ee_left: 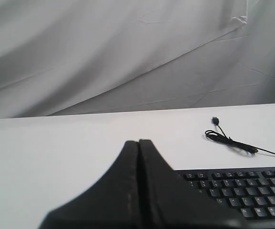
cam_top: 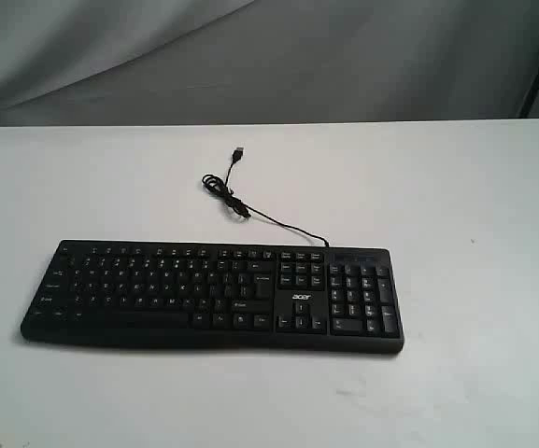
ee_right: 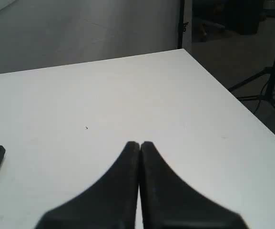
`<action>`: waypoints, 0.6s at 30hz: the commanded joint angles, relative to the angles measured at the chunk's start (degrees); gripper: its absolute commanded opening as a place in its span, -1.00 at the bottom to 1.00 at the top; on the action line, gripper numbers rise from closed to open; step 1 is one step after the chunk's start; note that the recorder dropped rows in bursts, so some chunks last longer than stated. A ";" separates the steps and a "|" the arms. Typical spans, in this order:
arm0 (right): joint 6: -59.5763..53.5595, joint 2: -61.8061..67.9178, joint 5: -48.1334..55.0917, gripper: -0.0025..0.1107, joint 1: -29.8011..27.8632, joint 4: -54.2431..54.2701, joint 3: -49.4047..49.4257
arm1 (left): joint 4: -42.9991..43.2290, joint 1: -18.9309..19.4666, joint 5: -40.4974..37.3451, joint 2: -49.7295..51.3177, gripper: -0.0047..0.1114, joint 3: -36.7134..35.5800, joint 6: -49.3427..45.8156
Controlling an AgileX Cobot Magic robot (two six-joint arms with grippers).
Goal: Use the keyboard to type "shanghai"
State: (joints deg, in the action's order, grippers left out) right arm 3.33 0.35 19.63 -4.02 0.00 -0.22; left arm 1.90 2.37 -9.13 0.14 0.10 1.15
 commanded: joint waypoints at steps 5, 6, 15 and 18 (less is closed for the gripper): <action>-0.70 -0.35 -4.88 -0.96 -0.49 -2.77 0.22 | 0.00 -0.37 0.34 -0.14 -0.92 -0.10 0.15; -0.49 -0.35 -9.42 -0.96 -0.49 -2.42 0.22 | 0.00 -0.37 0.34 -0.14 -0.92 -0.10 0.15; -0.03 -0.35 -33.19 -0.96 -0.49 -1.48 0.22 | 0.00 -0.37 0.34 -0.14 -0.92 -0.10 0.15; 0.07 -0.35 -37.82 -0.96 -0.49 -1.58 0.22 | 0.00 -0.37 0.34 -0.14 -0.92 -0.10 0.15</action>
State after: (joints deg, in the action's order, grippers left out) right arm 3.17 0.13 -12.68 -4.02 -1.14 -0.18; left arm 1.90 2.37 -9.13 0.14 0.10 1.15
